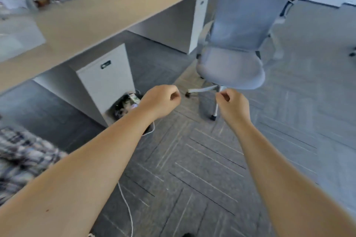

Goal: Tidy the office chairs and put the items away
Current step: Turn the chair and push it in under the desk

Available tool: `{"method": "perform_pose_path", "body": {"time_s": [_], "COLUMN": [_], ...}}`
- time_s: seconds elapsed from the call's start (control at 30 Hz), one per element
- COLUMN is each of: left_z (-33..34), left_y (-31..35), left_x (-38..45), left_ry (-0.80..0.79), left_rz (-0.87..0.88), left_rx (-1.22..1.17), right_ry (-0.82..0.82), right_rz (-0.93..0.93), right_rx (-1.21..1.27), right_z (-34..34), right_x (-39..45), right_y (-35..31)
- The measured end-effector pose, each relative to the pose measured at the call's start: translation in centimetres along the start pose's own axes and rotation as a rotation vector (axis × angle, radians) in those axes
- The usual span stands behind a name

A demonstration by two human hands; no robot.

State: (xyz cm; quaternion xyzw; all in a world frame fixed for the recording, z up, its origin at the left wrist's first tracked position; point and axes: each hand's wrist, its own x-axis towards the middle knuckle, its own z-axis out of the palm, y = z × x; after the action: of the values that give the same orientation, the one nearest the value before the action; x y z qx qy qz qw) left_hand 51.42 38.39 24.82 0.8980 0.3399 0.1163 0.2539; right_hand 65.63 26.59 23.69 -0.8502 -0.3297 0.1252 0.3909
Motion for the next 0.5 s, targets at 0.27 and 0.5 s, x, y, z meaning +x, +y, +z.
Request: {"method": "perform_pose_path", "body": {"time_s": [0.27,0.5], "left_z": [7.6,12.4], "left_y": [8.7,12.3], "left_x": [9.0,16.9], "left_ry": [-0.152,-0.229], "left_rz": [0.102,0.168], "left_rx": [-0.025,-0.032], "right_ry": [0.145,0.161], "right_rz": [0.206,0.276], "right_rx": [0.057,0.110], "right_z": [-8.0,-10.5], "right_x": [5.6,12.1], "right_y": [9.7,14.3]}}
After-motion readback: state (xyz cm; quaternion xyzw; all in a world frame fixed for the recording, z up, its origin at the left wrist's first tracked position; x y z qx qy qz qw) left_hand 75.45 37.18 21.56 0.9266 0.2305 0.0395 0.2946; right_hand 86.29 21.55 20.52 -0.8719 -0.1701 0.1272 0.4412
